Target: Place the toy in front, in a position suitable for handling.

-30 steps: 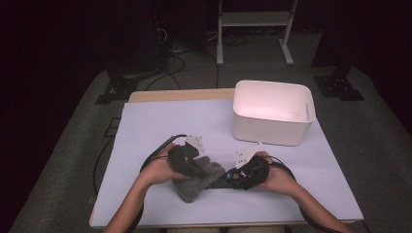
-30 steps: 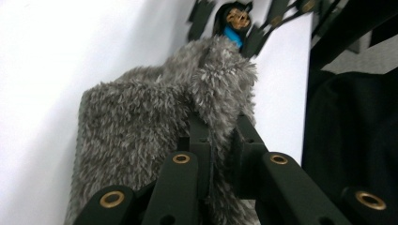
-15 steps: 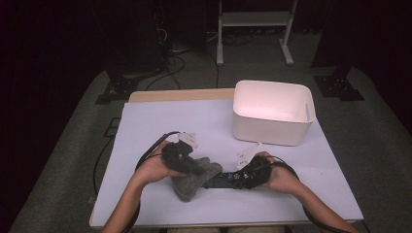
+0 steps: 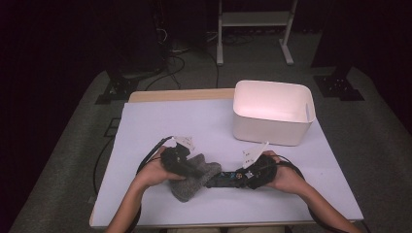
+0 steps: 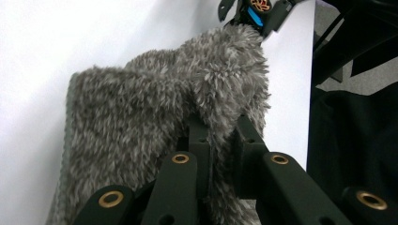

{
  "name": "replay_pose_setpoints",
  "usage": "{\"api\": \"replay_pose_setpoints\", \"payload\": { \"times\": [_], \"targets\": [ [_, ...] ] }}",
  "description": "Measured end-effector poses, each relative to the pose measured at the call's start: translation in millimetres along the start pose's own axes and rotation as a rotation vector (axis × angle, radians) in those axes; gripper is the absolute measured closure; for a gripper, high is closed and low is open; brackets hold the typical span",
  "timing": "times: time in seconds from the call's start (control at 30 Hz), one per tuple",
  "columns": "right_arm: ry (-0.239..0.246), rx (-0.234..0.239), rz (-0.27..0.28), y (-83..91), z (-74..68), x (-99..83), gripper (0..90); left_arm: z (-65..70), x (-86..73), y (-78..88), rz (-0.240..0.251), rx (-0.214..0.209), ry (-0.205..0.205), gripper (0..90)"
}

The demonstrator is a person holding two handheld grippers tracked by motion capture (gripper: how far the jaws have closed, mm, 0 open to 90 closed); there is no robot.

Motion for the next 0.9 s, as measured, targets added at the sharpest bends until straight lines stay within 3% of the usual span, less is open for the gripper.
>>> {"api": "replay_pose_setpoints", "payload": {
  "times": [0.17, 0.5, 0.57, 0.6, 0.63, 0.73, 0.9],
  "targets": [
    [0.045, 0.01, -0.009, -11.5, 2.6, 15.8, 51.3, 2.9, 6.0, -3.4, -0.003, 0.0, -0.012, 81.5],
    [0.046, 0.023, -0.04, -16.6, 5.1, 19.0, 46.3, 8.4, 11.4, -11.4, -0.006, -0.041, -0.019, 81.6],
    [0.045, 0.038, -0.066, -21.5, 3.7, 16.5, 47.4, 9.8, 13.4, -13.3, -0.013, -0.041, -0.031, 81.6],
    [0.043, 0.037, -0.078, -23.4, 3.3, 15.3, 53.1, 10.8, 13.8, -14.0, -0.013, -0.041, -0.025, 81.6],
    [0.055, 0.018, -0.086, -23.3, 4.0, 14.3, 53.7, 10.6, 14.4, -13.9, -0.016, -0.041, -0.034, 81.6],
    [0.061, 0.027, -0.093, -20.4, 3.5, 13.4, 55.0, 11.1, 14.0, -13.5, -0.017, -0.036, -0.038, 81.5],
    [0.074, 0.015, -0.107, -15.8, 0.2, 9.9, 55.5, 4.8, 8.4, -6.2, -0.003, -0.016, -0.023, 81.4]
  ]
}}
Point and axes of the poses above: each handheld gripper's, and its own axes: y roughly backward along the jaws, x roughly out of its top, z roughly to its right, the point moved 6 cm from there along -y, roughly forward along the jaws, and after that the axes turned 12 degrees about y, right-handed, at the moved point
